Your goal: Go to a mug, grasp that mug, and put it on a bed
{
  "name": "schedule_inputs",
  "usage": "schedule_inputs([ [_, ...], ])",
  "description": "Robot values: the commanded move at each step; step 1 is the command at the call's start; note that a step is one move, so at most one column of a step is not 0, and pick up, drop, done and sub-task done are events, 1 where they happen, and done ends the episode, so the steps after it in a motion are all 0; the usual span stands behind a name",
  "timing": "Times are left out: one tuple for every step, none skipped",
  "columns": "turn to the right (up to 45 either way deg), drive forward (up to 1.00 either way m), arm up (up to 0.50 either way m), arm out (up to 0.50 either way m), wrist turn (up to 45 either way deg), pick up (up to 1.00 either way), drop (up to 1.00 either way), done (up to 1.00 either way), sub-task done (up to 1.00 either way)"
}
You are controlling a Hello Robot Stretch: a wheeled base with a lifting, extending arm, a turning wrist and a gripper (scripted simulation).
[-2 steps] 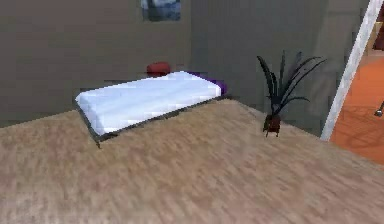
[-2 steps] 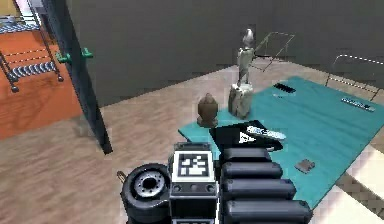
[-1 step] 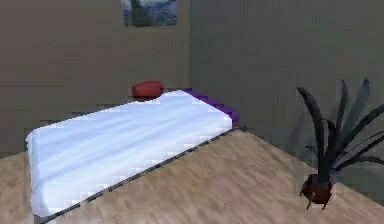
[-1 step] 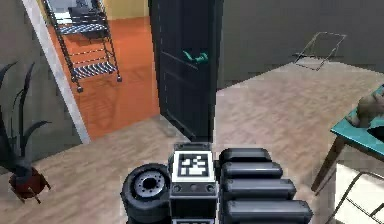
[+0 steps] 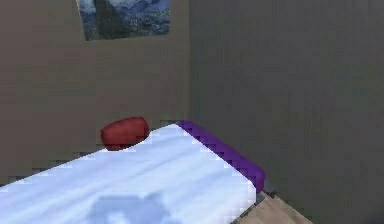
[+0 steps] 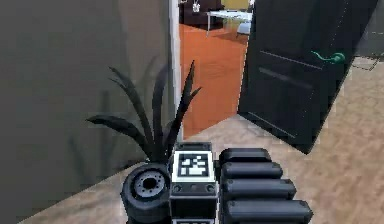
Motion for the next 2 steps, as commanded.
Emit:
schedule_inputs([
  [0.0,0.2,0.0,0.0,0.0,0.0,0.0,0.0,0.0],
  [45.0,0.0,0.0,0.0,0.0,0.0,0.0,0.0,0.0],
])
